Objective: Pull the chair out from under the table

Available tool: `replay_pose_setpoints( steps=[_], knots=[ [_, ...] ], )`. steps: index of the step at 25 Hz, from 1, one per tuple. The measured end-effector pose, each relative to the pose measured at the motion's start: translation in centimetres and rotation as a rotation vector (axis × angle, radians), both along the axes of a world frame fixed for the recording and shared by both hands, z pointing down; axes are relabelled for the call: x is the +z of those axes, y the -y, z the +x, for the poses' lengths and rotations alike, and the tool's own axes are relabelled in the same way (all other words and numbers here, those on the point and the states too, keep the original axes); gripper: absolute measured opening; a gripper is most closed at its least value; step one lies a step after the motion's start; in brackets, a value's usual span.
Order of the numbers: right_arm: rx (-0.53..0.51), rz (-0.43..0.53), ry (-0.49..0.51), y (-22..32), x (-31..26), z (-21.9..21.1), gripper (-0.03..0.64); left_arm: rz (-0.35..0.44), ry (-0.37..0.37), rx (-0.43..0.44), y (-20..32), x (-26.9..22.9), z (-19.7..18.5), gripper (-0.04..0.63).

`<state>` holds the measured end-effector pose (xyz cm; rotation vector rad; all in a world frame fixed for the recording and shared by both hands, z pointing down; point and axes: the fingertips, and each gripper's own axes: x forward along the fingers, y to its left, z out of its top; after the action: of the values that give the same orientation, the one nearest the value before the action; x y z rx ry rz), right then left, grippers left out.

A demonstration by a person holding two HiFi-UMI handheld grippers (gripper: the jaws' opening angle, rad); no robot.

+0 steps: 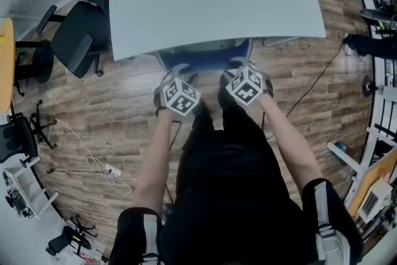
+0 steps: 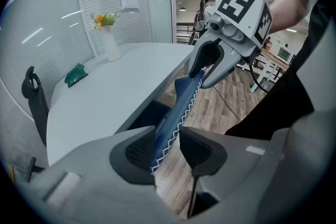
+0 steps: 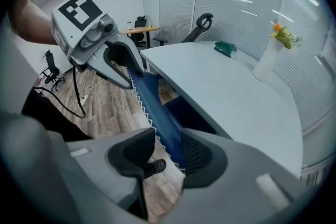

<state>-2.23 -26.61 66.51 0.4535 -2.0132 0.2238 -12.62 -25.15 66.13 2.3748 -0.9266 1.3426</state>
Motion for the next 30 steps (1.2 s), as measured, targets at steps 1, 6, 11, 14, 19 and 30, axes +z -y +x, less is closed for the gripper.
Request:
replay_pose_setpoints(
  steps=[1, 6, 11, 14, 19, 30],
  knots=[
    [0.001, 0.000, -0.001, -0.1, -0.1, -0.1, 0.160, 0.001, 0.000, 0.004, -0.1, -0.1, -0.1, 0.146],
    [0.004, -0.004, -0.007, -1.7, -0.2, 0.2, 0.160, 0.002, -0.005, 0.036, -1.7, -0.3, 0.3, 0.144],
    [0.025, -0.012, -0.019, -3.8, 0.3, 0.3, 0.161, -0.013, -0.008, 0.050, -3.8, 0.2, 0.4, 0.144],
    [0.040, -0.019, -0.022, -5.5, 0.5, 0.3, 0.161, -0.026, -0.004, 0.062, -5.2, 0.4, 0.4, 0.144],
    [0.062, -0.017, -0.029, -8.5, 1.2, 0.2, 0.161, -0.050, 0.000, 0.088, -8.0, 1.1, 0.2, 0.144],
    [0.102, -0.005, -0.052, -13.8, 2.3, 0.0, 0.161, -0.060, 0.012, 0.155, -13.2, 2.2, 0.0, 0.138]
  ],
)
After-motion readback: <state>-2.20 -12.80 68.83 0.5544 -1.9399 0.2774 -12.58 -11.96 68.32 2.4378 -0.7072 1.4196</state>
